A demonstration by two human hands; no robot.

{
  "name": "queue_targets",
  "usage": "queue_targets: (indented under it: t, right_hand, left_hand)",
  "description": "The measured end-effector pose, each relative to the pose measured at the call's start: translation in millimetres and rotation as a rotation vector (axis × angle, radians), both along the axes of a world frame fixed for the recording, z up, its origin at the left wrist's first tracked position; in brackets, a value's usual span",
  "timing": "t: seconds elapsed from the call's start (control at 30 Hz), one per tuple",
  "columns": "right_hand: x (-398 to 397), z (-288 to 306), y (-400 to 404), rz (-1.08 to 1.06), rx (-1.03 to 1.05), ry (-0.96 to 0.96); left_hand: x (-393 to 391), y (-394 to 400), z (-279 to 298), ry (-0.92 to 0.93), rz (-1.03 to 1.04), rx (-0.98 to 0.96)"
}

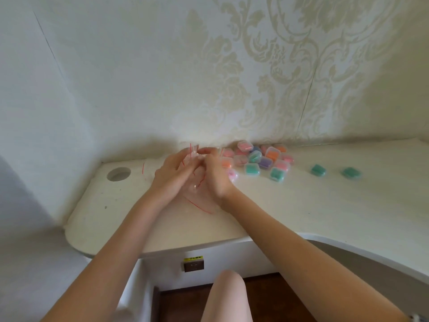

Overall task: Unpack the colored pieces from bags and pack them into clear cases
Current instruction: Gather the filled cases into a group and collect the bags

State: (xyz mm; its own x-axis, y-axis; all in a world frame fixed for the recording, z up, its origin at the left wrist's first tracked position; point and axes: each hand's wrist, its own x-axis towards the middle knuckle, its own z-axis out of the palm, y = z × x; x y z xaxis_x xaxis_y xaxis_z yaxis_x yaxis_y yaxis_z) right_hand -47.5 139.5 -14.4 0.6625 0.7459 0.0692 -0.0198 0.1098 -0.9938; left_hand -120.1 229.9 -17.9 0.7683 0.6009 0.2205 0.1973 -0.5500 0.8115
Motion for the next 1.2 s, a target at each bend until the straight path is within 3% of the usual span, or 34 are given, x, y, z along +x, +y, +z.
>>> queue_targets:
  t: [0.07, 0.13, 0.3, 0.43, 0.57, 0.63, 0.83, 0.93, 1.07, 1.2]
  right_hand:
    - [2, 5, 2, -0.015, 0.1, 0.291]
    - [5, 4, 7, -0.073, 0.023, 0.263]
    - [23, 14, -2, -0.136, -0.244, -0.354]
    - [50, 29, -33, -0.302, -0.332, -0.889]
    - [69, 1, -46, 0.018, -0.598, -1.159]
    - [76, -14, -49, 0.059, -0.741, -1.313]
    - [103, -13, -71, -0.107, -0.735, -1.233]
    - [101, -12, -71, -0.188, -0.688, -1.299]
    - [94, -9, -53, -0.073, -0.792, -1.506]
    - [103, -6, -46, -0.001, -0.938, -1.485]
  left_hand:
    - [2, 5, -7, 0.042, -0.016, 0.061]
    - [3, 2, -9, 0.148, -0.002, 0.164]
    - [5, -2, -9, 0.25, 0.116, 0.389]
    - [9, -1, -11, 0.126, 0.181, 0.328]
    - [11, 3, -12, 0.031, 0.21, 0.297]
    - [9, 6, -14, -0.005, 0.23, 0.298]
    - [7, 6, -13, -0.148, 0.285, 0.226]
    - [8, 4, -11, -0.167, 0.29, 0.23]
    - [10, 1, -13, -0.11, 0.258, 0.262]
    - [12, 1, -17, -0.028, 0.201, 0.332]
